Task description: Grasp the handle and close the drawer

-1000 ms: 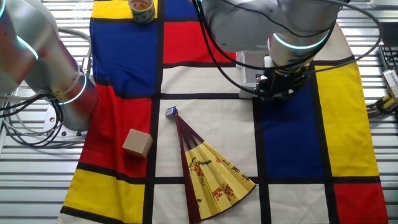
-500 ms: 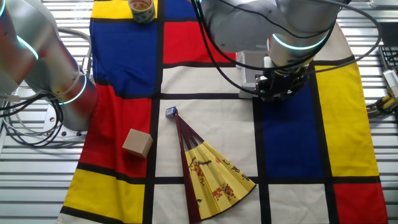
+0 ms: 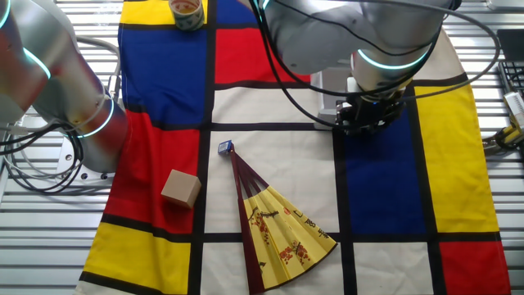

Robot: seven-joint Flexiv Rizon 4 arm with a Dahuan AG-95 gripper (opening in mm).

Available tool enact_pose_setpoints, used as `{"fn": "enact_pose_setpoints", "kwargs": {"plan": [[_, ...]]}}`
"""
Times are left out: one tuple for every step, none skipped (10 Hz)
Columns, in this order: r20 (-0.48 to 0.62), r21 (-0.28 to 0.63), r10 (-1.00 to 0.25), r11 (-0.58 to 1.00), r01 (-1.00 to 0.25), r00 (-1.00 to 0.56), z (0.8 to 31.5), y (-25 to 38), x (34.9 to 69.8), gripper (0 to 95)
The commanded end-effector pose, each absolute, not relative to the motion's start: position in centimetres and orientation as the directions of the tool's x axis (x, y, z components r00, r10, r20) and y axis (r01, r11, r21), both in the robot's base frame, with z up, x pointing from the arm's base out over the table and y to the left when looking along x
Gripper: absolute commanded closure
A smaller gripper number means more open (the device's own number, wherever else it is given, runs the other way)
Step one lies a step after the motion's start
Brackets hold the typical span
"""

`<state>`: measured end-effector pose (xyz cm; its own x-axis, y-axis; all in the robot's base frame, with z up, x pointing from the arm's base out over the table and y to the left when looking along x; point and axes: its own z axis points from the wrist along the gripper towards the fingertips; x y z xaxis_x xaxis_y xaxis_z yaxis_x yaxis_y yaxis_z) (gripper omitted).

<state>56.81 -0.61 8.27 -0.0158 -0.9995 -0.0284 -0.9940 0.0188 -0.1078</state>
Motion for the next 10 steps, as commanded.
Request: {"fn": "enact_pose_setpoints", "kwargs": {"plan": [[-0.028,-0.110,-1.000,0.016,-0.994,-0.013,8.12,-0.68,56.84,57.0],[-0.028,-0.111,-1.000,0.016,-0.994,-0.014,8.07,-0.69,56.82,57.0],[-0.028,-0.112,-1.000,0.016,-0.994,-0.013,8.02,-0.68,56.81,57.0],[-0.029,-0.112,-0.999,0.017,-0.994,-0.013,7.99,-0.68,56.80,57.0],[-0.028,-0.112,-1.000,0.016,-0.994,-0.013,7.94,-0.65,56.78,57.0],[-0.029,-0.112,-0.999,0.018,-0.994,-0.015,7.85,-0.63,56.73,57.0],[-0.029,-0.114,-0.999,0.021,-0.993,-0.017,7.70,-0.58,56.68,57.0],[-0.029,-0.114,-0.999,0.021,-0.993,-0.018,7.60,-0.58,56.66,57.0],[-0.030,-0.114,-0.999,0.022,-0.993,-0.019,7.55,-0.58,56.62,57.0],[-0.030,-0.114,-0.999,0.022,-0.993,-0.019,7.55,-0.58,56.62,57.0]]}}
